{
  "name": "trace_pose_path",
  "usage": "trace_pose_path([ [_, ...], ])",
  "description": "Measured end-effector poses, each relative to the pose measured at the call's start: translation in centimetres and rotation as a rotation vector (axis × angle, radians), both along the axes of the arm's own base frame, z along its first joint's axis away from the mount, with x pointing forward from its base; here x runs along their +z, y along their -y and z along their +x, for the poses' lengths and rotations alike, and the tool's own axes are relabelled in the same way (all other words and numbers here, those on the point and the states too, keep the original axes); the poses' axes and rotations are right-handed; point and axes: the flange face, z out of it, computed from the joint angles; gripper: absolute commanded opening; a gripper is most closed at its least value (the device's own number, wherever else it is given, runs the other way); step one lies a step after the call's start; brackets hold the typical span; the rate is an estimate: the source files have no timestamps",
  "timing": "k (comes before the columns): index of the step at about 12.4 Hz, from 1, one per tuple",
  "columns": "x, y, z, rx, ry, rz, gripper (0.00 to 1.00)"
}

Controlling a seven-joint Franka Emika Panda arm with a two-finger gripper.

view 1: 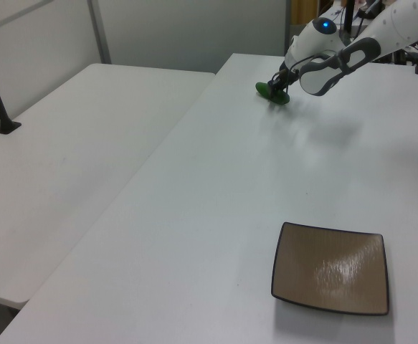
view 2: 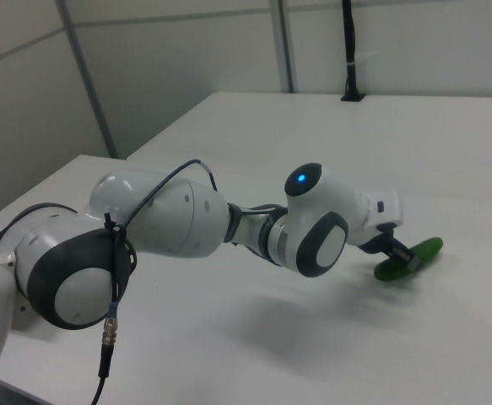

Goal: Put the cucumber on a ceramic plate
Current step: 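Close the gripper around the middle of the cucumber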

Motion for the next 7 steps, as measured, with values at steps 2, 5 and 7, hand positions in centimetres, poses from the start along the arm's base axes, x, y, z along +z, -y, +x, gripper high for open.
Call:
trace_pose_path([
  [2, 0.0, 0.0, 0.0, 0.003, 0.0, -0.002, 0.3],
  [5, 0.8, 0.0, 0.2, 0.004, 0.013, -0.006, 0.3],
  [7, 2.4, 0.0, 0.4, 0.004, 0.035, -0.012, 0.3],
])
